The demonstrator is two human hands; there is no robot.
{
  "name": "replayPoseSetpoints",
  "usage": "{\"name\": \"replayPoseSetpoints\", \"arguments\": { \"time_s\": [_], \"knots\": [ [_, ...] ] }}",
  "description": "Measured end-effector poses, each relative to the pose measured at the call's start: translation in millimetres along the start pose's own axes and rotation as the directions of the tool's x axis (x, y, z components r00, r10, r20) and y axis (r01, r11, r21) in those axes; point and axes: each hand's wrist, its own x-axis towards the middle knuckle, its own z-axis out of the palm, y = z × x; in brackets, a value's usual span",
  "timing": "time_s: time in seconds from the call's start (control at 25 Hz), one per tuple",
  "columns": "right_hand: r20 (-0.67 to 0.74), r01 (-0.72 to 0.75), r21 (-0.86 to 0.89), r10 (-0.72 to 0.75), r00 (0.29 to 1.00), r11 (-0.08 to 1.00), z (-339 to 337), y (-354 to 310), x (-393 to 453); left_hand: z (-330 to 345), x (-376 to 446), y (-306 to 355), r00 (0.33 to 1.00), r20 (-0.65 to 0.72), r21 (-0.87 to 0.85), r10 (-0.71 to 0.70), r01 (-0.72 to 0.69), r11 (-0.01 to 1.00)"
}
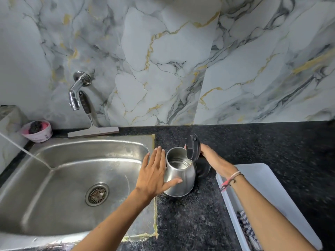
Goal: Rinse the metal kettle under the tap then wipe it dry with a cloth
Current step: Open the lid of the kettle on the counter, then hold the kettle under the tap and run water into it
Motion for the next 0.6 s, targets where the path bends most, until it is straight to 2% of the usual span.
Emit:
{"name": "replayPoseSetpoints", "arguments": {
  "time_s": [0.04, 0.08, 0.16, 0.2, 0.24, 0.28, 0.32, 0.36, 0.4, 0.52, 0.6],
  "knots": [
    [0.085, 0.031, 0.069, -0.037, 0.996, 0.997, -9, -1, 3, 0, 0, 1, 1.0, -0.005, -0.006, -0.001, 0.001, 1.0],
    [0.163, 0.059, 0.056, -0.068, 0.984, 0.997, -16, -4, 5, 0, 0, 1, 1.0, -0.005, -0.011, 0.001, -0.001, 1.0],
    [0.238, 0.079, -0.134, -0.046, 0.97, 0.988, -17, -10, 1, 0, 0, 1, 1.0, -0.011, -0.005, 0.007, -0.007, 1.0],
    [0.169, 0.088, -0.263, -0.044, 0.985, 0.961, -8, -8, -3, -1, 0, 1, 1.0, -0.015, 0.008, 0.005, -0.005, 1.0],
    [0.031, 0.102, -0.412, -0.098, 0.995, 0.905, 3, 2, -5, -2, 0, 2, 1.0, -0.016, 0.019, 0.001, 0.0, 1.0],
    [-0.122, 0.128, -0.532, -0.225, 0.967, 0.837, 17, 11, -5, -3, -1, 2, 1.0, -0.015, 0.027, -0.003, 0.004, 1.0],
    [-0.217, 0.165, -0.622, -0.371, 0.903, 0.765, 28, 17, -3, -3, -1, 3, 1.0, -0.009, 0.033, -0.006, 0.006, 0.999],
    [-0.253, 0.181, -0.683, -0.462, 0.85, 0.708, 33, 21, 0, -4, -1, 4, 1.0, -0.004, 0.04, -0.006, 0.006, 0.999],
    [-0.238, 0.192, -0.71, -0.487, 0.84, 0.678, 30, 18, 3, -5, 0, 4, 1.0, 0.001, 0.047, -0.009, 0.009, 0.999],
    [-0.055, 0.202, -0.783, -0.388, 0.92, 0.589, 6, 13, 20, -8, -1, 5, 1.0, 0.007, 0.073, -0.025, 0.024, 0.997],
    [-0.012, 0.217, -0.78, -0.361, 0.932, 0.587, 0, 15, 25, -9, -3, 9, 0.999, 0.027, 0.068, -0.043, 0.041, 0.997]
  ]
}}
